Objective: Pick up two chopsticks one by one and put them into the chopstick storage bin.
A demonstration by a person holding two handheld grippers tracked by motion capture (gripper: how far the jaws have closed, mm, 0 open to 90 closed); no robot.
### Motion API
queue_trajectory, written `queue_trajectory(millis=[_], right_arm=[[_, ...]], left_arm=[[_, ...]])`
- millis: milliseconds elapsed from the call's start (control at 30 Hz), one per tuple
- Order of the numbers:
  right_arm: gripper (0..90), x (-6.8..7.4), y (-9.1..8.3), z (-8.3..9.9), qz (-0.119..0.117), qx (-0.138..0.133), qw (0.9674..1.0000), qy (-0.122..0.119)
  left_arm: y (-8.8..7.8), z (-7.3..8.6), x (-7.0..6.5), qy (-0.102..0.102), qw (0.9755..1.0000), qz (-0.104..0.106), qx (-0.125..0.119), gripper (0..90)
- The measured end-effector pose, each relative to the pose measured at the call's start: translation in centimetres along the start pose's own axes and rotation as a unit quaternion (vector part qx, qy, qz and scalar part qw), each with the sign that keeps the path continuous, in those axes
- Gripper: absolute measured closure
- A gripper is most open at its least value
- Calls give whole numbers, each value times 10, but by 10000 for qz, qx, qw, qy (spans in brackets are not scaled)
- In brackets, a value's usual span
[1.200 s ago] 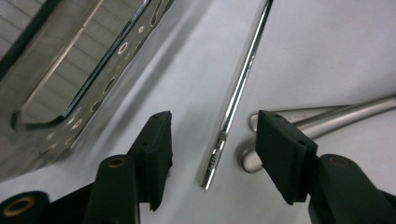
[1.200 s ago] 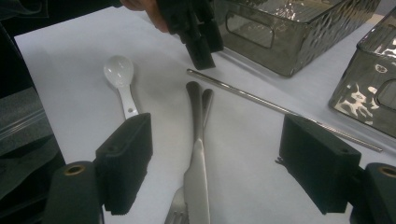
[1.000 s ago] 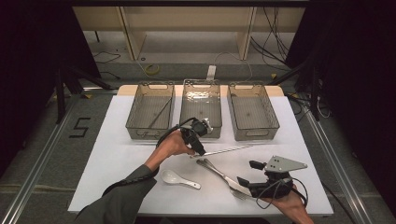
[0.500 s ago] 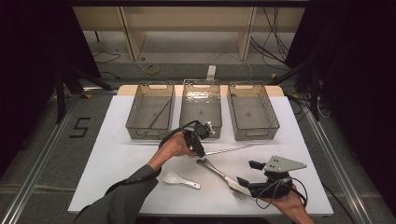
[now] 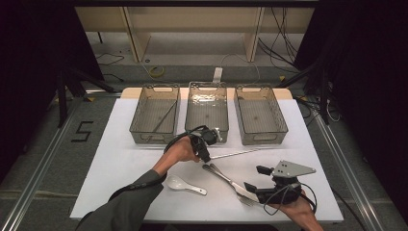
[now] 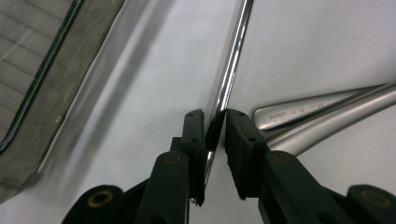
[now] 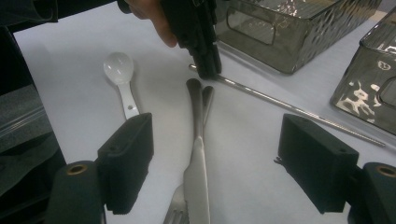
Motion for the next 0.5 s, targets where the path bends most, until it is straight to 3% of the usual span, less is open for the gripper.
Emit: queue_trajectory(millis=[100, 500], right_arm=[[276, 0, 0, 0, 0, 6, 10000, 2], [279, 0, 0, 0, 8, 25, 10000, -7]], left_arm=[[0, 0, -2, 15, 10000, -22, 25, 793], [0, 1, -6, 491, 9987, -99, 81, 833]])
Point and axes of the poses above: each handheld gripper's, and its own axes: y roughly forward along the jaws, z roughly out of its underside, x roughly to its left, the point moved 4 cm from there along y, roughly forward along the jaws, and after that the axes turned 8 degrees about x, right-handed, at the moved point
